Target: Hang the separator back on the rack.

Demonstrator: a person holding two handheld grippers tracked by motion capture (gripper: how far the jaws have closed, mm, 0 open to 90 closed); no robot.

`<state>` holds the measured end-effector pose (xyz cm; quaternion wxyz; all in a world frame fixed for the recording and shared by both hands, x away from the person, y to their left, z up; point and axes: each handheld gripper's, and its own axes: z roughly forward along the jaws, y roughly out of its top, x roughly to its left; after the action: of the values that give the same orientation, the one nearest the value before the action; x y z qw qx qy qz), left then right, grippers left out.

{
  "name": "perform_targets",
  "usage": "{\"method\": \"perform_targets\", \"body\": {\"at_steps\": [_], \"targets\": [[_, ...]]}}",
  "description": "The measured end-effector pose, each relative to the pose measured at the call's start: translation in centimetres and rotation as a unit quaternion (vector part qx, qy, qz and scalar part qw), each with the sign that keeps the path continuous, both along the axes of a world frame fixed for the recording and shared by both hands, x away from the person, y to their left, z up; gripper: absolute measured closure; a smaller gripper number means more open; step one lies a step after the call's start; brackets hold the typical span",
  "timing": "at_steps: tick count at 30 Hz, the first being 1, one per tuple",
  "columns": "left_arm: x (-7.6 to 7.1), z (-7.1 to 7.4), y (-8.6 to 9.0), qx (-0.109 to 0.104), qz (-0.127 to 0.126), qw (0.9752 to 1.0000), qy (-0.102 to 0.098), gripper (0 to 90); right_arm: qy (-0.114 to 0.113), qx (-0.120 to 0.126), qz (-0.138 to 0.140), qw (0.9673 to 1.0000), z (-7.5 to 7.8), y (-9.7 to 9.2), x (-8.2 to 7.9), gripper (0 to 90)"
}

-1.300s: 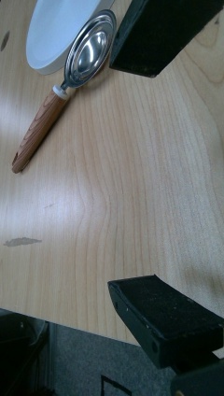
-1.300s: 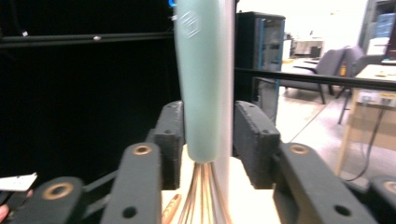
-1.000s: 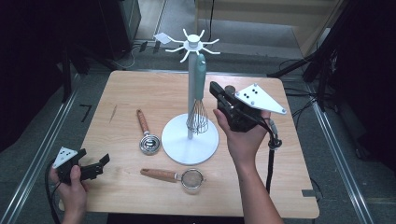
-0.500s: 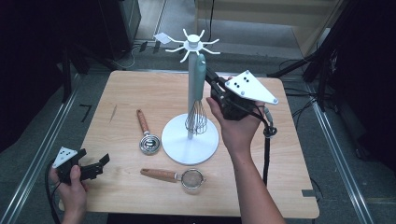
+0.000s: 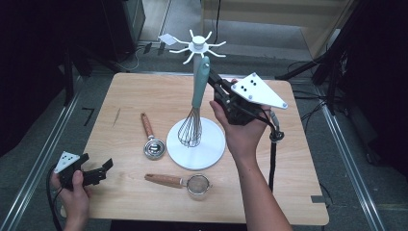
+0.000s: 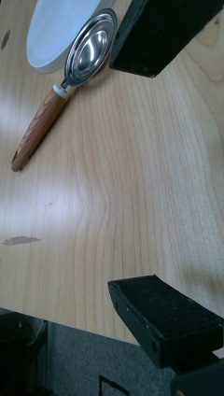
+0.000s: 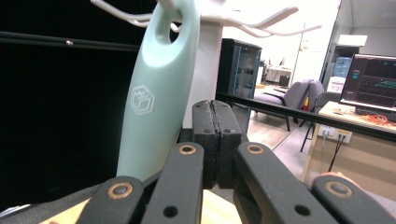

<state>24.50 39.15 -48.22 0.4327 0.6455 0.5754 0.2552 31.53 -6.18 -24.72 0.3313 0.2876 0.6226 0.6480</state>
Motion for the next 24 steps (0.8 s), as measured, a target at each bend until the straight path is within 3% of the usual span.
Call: {"method": "perform_targets", "body": {"at_steps": [9, 24], "targets": [[0.0, 0.0, 0.0, -0.001, -0.001, 1.0000, 0.001, 0.0, -0.009, 0.007, 0.001, 0.9999, 0.6, 0.3, -0.9, 90.0], [0.0, 0.0, 0.1, -0.004, -0.001, 1.0000, 0.001, 0.0, -0.017, -0.001, 0.016, 0.9997, 0.5, 2.0, -1.6, 90.0]]}}
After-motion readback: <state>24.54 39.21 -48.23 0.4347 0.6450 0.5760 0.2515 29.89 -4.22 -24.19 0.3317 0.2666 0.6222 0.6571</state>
